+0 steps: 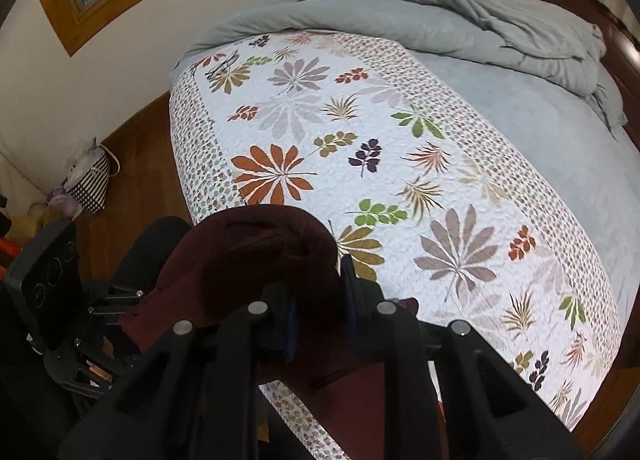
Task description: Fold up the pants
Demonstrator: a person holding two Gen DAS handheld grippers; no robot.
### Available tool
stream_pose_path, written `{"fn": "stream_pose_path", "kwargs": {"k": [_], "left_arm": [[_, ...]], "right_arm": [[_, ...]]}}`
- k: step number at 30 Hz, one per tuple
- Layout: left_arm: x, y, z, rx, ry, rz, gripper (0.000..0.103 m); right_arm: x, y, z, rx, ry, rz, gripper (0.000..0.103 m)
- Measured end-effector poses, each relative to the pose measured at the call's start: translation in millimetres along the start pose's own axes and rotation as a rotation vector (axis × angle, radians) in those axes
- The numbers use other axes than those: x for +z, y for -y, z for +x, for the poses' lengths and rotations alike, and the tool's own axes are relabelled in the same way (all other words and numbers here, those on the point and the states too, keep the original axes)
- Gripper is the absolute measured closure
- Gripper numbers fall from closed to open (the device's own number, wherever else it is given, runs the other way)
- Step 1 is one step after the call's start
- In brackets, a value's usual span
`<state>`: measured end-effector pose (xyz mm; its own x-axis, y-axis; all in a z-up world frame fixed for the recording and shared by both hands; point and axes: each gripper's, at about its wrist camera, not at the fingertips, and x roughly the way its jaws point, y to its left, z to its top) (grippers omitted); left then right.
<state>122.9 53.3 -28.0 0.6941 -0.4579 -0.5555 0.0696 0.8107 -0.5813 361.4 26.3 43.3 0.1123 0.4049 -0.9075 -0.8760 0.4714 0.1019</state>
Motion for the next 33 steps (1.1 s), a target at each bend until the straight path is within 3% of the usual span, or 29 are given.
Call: {"fn": "stream_pose_path", "kwargs": {"k": [33], "left_arm": [[-28.9,124.1,70.5,-0.033,-0.127,0.269,0.072]], "right_arm": [[-151.4,87.1,-68.0,-0.044,0.147,0.2,0.085]]}}
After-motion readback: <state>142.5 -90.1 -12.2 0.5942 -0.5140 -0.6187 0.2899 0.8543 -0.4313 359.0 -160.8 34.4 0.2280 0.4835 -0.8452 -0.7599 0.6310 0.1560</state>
